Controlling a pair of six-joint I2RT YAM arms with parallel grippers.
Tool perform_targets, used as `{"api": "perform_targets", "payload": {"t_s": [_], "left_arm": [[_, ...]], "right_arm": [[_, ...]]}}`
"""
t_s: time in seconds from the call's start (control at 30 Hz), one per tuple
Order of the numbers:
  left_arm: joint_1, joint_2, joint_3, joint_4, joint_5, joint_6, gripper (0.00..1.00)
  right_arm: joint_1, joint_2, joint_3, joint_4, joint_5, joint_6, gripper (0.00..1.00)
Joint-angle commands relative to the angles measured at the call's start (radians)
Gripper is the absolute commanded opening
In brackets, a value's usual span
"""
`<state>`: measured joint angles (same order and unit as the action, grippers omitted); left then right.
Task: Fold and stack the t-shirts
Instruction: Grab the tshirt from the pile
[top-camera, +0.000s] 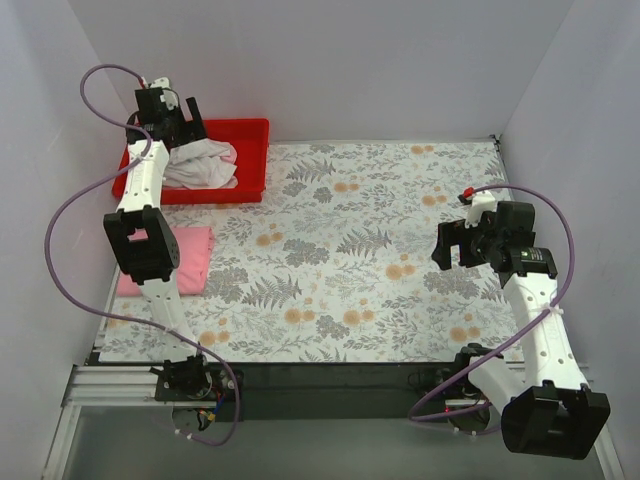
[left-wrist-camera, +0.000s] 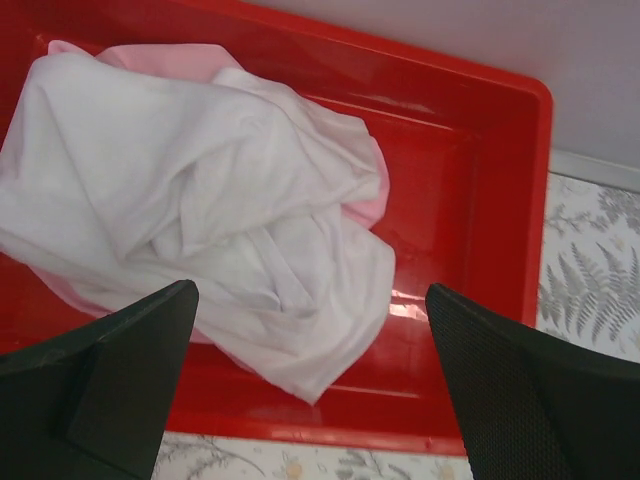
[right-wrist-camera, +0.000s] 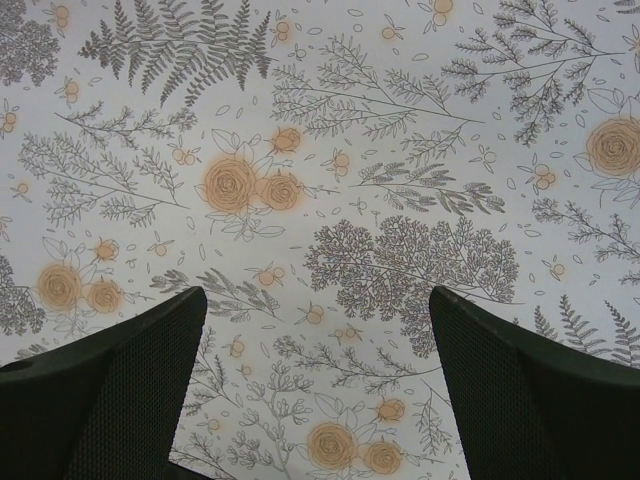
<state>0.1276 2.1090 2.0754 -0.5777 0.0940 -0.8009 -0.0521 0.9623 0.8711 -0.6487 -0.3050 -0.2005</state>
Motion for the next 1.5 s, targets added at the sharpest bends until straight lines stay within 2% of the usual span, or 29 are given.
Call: {"api": "perform_targets", "payload": {"t_s": [0.0,0.03,0.13,0.33,0.63,0.83,1.0,1.13,1.17,1.2,1.3,1.33,1.37,1.4,1.47], "left_arm": [[0.009,0.061,0.104,0.07,-0.08,0.014,0.98],[0.012,0.097,0.117,0.114,-0.13,0.022,0.98],[0.017,0.152,0.124,0.212,-0.154,0.055,0.98],[0.018,0.281,0.212,0.243,-0.207,0.155,0.98],[0.018,0.321,0.115,0.3,-0.287,0.227,0.98],[0.018,0.336,0.098,0.3,-0.318,0.252,0.94],[0.024,0.353,0.11,0.286,-0.316,0.25,0.83],[0.023,0.37,0.129,0.282,-0.31,0.25,0.8],[0.024,0.374,0.144,0.279,-0.306,0.252,0.77],[0.026,0.387,0.15,0.274,-0.304,0.249,0.7],[0.027,0.394,0.173,0.269,-0.301,0.241,0.44],[0.027,0.391,0.175,0.272,-0.3,0.236,0.19],[0.029,0.379,0.181,0.271,-0.297,0.226,0.07],[0.029,0.37,0.192,0.271,-0.286,0.22,0.0],[0.029,0.347,0.206,0.272,-0.274,0.215,0.0]], "right_arm": [[-0.011,0.009,0.008,0.018,-0.057,0.004,0.98],[-0.012,0.015,0.009,0.018,-0.06,0.003,0.99],[-0.014,0.03,0.009,0.018,-0.078,0.0,0.98],[-0.022,0.046,-0.004,0.021,-0.094,-0.011,0.98],[-0.026,0.067,-0.004,0.02,-0.095,-0.017,0.98],[-0.028,0.061,-0.011,0.018,-0.094,-0.02,0.98],[-0.031,0.059,-0.015,0.015,-0.089,-0.022,0.98],[-0.031,0.065,-0.012,0.014,-0.082,-0.023,0.98],[-0.032,0.067,-0.011,0.012,-0.075,-0.023,0.98],[-0.032,0.067,-0.011,0.011,-0.074,-0.023,0.98],[-0.032,0.075,-0.011,0.009,-0.066,-0.025,0.97],[-0.032,0.076,-0.009,0.008,-0.063,-0.025,0.97],[-0.032,0.081,-0.006,0.007,-0.063,-0.025,0.97],[-0.034,0.082,-0.004,0.007,-0.063,-0.027,0.97],[-0.032,0.085,-0.004,0.007,-0.069,-0.027,0.96]]}}
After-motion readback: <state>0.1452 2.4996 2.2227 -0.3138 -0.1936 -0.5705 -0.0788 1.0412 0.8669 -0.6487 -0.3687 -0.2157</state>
